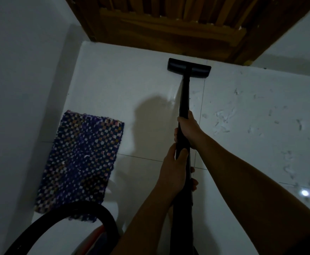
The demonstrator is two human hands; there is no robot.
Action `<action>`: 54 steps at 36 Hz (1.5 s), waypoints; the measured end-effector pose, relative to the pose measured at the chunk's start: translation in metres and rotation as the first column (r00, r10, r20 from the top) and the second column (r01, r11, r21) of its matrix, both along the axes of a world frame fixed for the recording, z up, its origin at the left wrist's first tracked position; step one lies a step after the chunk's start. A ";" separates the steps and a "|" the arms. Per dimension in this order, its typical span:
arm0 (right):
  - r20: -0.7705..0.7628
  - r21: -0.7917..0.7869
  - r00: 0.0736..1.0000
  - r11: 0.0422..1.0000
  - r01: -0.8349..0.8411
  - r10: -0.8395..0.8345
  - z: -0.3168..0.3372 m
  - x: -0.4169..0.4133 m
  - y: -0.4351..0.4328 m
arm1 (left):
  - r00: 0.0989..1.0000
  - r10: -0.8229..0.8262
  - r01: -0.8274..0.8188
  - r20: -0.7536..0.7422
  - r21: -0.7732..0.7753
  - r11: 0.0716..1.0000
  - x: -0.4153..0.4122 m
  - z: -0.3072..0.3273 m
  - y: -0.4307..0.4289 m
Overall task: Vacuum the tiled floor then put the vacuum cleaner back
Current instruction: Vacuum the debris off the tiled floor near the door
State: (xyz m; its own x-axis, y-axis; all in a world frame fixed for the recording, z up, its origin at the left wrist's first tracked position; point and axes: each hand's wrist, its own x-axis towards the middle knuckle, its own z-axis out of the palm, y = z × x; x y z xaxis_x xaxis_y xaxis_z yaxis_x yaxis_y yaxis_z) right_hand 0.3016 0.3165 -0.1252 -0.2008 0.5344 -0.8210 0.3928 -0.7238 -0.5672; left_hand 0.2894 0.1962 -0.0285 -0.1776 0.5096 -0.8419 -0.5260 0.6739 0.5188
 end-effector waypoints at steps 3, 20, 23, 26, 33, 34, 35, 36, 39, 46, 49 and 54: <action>-0.006 -0.020 1.000 1.000 -0.016 0.016 -0.006 -0.009 -0.009 | 1.000 0.022 -0.023 -0.014 -0.013 1.000 -0.006 -0.002 -0.008; -0.015 -0.048 0.991 0.990 -0.134 0.133 -0.021 -0.072 0.016 | 0.993 0.118 -0.118 -0.012 -0.012 0.993 -0.056 -0.019 0.015; 0.014 -0.029 0.992 0.992 -0.123 0.124 -0.019 -0.070 0.020 | 0.993 0.121 -0.121 -0.015 -0.004 0.993 -0.055 -0.017 0.019; 0.034 -0.036 0.993 0.993 -0.114 0.115 -0.016 -0.062 0.019 | 0.993 0.116 -0.116 -0.009 -0.008 0.993 -0.047 -0.012 0.019; 0.069 -0.025 0.995 0.998 -0.064 0.065 -0.004 -0.030 0.004 | 0.996 0.078 -0.078 0.032 -0.012 0.997 -0.025 0.005 0.005; 0.075 -0.017 0.995 0.998 -0.061 0.062 -0.003 -0.024 0.000 | 0.997 0.071 -0.070 0.038 -0.013 0.997 -0.021 0.007 0.001; 0.080 -0.007 0.995 0.998 -0.058 0.058 -0.001 -0.019 -0.004 | 0.997 0.064 -0.063 0.042 -0.014 0.998 -0.017 0.009 -0.003; 0.083 -0.001 0.995 0.999 -0.052 0.052 0.000 -0.014 -0.008 | 0.997 0.056 -0.055 0.046 -0.014 0.998 -0.013 0.012 -0.008; 0.087 0.000 0.995 0.999 -0.040 0.040 0.006 0.002 -0.022 | 0.998 0.030 -0.029 0.047 -0.016 0.999 -0.001 0.019 -0.021; 0.088 -0.014 0.996 1.000 -0.008 0.009 0.016 0.028 -0.060 | 1.000 -0.028 0.028 0.005 -0.007 1.000 0.019 0.031 -0.055; 0.082 0.009 0.997 1.000 -0.009 0.008 0.019 0.035 -0.076 | 0.998 -0.058 0.058 -0.013 0.003 0.998 0.023 0.037 -0.072; 0.069 -0.001 0.997 1.000 -0.014 0.015 0.022 0.037 -0.099 | 0.997 -0.071 0.071 -0.028 0.003 0.997 0.025 0.039 -0.094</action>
